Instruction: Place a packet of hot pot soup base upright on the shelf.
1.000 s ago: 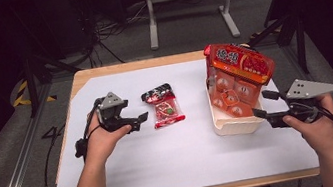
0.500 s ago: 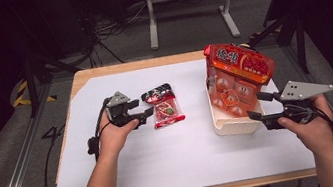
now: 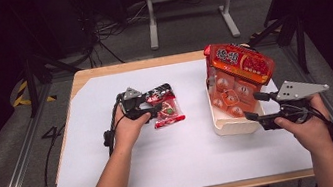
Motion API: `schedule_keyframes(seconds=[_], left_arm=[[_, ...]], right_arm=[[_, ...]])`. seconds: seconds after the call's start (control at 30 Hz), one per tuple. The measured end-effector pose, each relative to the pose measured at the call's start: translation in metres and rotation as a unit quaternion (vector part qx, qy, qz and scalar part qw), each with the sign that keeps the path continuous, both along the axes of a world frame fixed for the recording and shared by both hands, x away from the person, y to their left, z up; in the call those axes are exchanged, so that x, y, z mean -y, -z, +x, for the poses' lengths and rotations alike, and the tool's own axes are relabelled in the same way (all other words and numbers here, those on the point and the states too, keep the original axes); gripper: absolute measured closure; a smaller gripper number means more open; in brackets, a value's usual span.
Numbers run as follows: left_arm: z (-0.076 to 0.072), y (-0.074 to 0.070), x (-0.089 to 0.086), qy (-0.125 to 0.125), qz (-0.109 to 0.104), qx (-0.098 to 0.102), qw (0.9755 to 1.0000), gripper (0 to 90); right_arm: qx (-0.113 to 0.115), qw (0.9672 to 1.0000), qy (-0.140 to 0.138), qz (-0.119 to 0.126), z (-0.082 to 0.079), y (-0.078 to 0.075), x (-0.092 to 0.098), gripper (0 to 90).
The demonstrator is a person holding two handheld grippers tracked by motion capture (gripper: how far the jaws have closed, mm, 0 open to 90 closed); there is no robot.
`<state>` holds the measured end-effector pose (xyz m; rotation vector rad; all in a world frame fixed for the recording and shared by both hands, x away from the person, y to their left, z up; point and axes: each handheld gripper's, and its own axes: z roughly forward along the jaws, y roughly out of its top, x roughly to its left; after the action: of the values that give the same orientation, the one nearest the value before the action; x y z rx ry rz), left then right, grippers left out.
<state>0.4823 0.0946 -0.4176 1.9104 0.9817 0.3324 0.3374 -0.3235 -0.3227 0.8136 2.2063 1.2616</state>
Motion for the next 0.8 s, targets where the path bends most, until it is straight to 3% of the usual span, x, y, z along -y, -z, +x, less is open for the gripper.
schedule_keyframes(seconds=[0.1, 0.27, 0.47, 0.53, 0.77, 0.8], left_arm=[[0.008, 0.002, -0.001, -0.022, 0.002, 0.008, 0.9997, 15.1], [0.02, 0.012, -0.005, -0.027, 0.002, 0.013, 0.9996, 14.0], [0.024, 0.014, -0.007, -0.027, -0.026, 0.01, 0.9993, 18.2], [0.024, 0.013, -0.008, -0.03, -0.025, 0.01, 0.9992, 19.1], [0.024, 0.006, -0.016, -0.034, -0.026, 0.001, 0.9991, 18.1], [0.027, 0.002, -0.017, -0.027, -0.002, -0.021, 0.9994, 17.2]], right_arm=[[-0.001, 1.0, 0.0, -0.004, 0.001, 0.001, -0.001, 29.9], [-0.001, 1.0, -0.002, -0.004, 0.001, 0.002, -0.003, 29.7], [-0.006, 0.9999, -0.004, -0.008, 0.004, 0.005, -0.005, 29.5], [-0.006, 0.9999, -0.008, -0.01, 0.006, 0.005, -0.007, 29.3], [0.004, 0.9996, -0.027, -0.008, 0.012, 0.0, -0.016, 29.3], [0.004, 0.9995, -0.029, -0.007, 0.013, 0.0, -0.017, 29.3]])
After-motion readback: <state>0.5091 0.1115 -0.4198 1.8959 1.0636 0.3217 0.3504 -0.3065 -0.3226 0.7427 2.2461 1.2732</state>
